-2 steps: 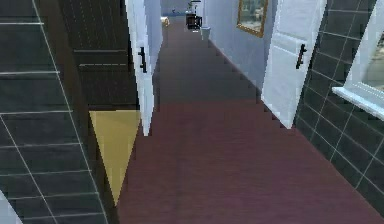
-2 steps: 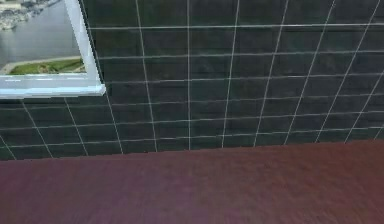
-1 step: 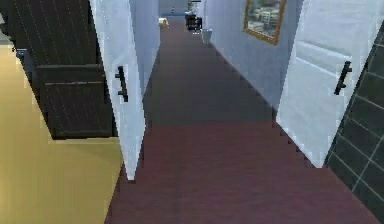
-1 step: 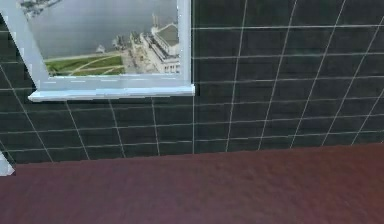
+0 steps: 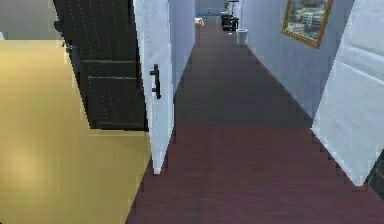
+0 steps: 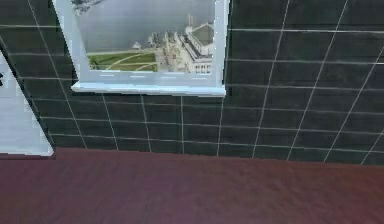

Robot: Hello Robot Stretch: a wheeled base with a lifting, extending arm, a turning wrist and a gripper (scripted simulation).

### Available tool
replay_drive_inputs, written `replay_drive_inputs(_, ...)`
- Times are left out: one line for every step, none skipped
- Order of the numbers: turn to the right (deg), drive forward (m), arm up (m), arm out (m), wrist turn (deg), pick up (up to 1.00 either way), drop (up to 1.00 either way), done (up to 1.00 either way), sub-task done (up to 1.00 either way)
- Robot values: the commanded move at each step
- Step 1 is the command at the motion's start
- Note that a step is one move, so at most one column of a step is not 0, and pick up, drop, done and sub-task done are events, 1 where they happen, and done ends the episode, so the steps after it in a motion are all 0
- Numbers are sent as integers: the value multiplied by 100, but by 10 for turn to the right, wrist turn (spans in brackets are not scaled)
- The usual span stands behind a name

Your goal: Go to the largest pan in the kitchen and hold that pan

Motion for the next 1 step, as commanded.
replay_drive_inputs(0,75,0,0,0,0,0,0,0)
